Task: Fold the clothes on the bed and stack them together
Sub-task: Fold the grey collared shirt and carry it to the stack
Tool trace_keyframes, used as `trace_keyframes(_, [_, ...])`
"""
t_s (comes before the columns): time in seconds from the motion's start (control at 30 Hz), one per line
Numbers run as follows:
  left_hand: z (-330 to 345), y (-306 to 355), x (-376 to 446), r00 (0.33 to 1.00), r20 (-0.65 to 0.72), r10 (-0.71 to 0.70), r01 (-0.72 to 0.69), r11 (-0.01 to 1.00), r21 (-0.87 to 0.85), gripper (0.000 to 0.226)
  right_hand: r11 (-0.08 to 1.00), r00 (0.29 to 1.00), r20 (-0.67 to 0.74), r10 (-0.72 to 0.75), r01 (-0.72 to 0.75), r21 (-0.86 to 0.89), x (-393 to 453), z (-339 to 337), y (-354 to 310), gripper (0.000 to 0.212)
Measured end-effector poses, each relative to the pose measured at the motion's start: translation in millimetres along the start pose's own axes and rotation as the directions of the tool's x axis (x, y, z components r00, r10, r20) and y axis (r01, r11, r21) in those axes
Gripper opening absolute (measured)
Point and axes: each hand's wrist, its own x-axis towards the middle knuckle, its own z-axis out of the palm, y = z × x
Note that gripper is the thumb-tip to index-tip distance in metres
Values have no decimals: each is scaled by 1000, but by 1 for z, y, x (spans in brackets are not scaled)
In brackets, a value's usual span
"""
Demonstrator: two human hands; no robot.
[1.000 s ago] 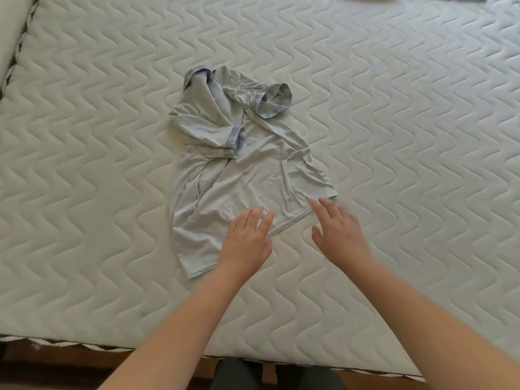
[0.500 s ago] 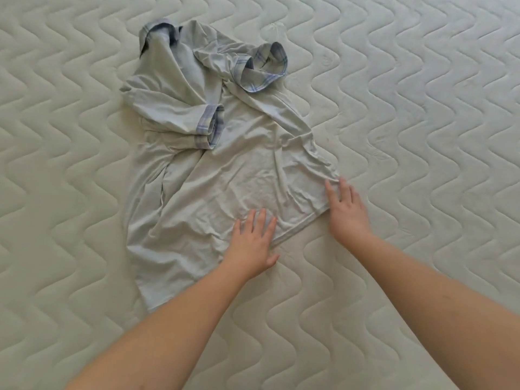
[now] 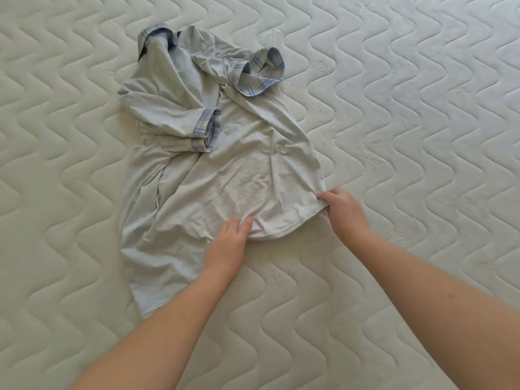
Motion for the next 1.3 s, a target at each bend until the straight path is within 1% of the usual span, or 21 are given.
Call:
trace_keyframes(0.1, [-6,-15,-21,991,-55,-122,119,991,-54,62,997,999,42,-25,28,-68,-24,-14,-2,26])
trace_keyframes(0.13, [-8,-19,-29,989,-64,-130,127,990,-55,59,994,998,38,-40,44,-104,-34,-18,-2,26])
trace_keyframes(0.2, [-14,-28,-46,987,-100,-124,119,991,-59,45,971,993,32,-115,119,-206,-55,-24,-1,35])
trace_keyframes(0.27, [-18,-38,-63,973,-155,-169,160,985,-69,38,960,991,23,-134,136,-245,-75,-30,2,41])
trace_keyframes(0.3, [-20,-45,-73,955,-183,-232,219,972,-88,40,962,992,0,-126,122,-244,-86,-31,4,42])
trace_keyframes(0.37, [-23,-58,-90,895,-217,-390,366,920,-141,43,968,993,-28,-112,102,-231,-108,-32,4,44])
trace_keyframes(0.43, [-24,-69,-104,827,-220,-517,483,855,-191,37,967,993,-26,-116,106,-233,-128,-29,4,46])
trace_keyframes(0.5, [-19,-81,-118,753,-198,-627,574,774,-268,32,976,998,-14,-61,57,-210,-141,-26,1,47])
trace_keyframes(0.6, [-7,-101,-140,611,-119,-782,667,590,-454,17,976,999,36,38,-30,-216,-158,-18,-4,46])
trace_keyframes(0.67, [-1,-109,-152,566,-44,-823,634,469,-615,12,973,994,83,72,-51,-224,-170,-11,-10,46])
trace_keyframes(0.73, [-3,-108,-158,530,20,-848,551,326,-768,14,976,990,121,73,-46,-212,-181,-6,-19,48])
trace_keyframes(0.77, [-6,-106,-160,525,39,-850,501,273,-821,15,980,988,145,62,-34,-194,-186,-3,-24,49])
trace_keyframes(0.83, [-15,-102,-162,560,42,-828,411,233,-881,19,990,983,186,12,15,-143,-196,3,-36,48])
trace_keyframes(0.93, [-34,-94,-163,660,65,-748,343,224,-912,25,997,976,211,-57,67,-41,-203,6,-61,35])
trace_keyframes(1.0, [-52,-84,-163,732,107,-672,327,209,-922,25,998,972,227,-66,62,25,-205,4,-85,20])
trace_keyframes(1.03, [-62,-79,-163,770,121,-627,311,202,-929,24,997,971,231,-65,55,48,-205,2,-98,17])
trace_keyframes(1.1, [-88,-66,-165,833,122,-539,265,196,-944,21,995,974,219,-56,36,92,-207,-5,-125,28])
trace_keyframes(1.13, [-101,-59,-167,853,121,-507,245,185,-952,21,990,978,205,-38,10,138,-209,-10,-137,31])
trace_keyframes(1.2, [-131,-48,-172,887,141,-440,225,145,-963,23,945,980,199,9,-74,320,-214,-21,-162,30])
trace_keyframes(1.27, [-162,-37,-181,918,165,-362,222,123,-967,28,824,973,231,29,-154,546,-222,-32,-185,25])
trace_keyframes(1.3, [-178,-32,-185,931,168,-325,219,126,-968,26,760,969,246,14,-170,627,-227,-39,-196,24])
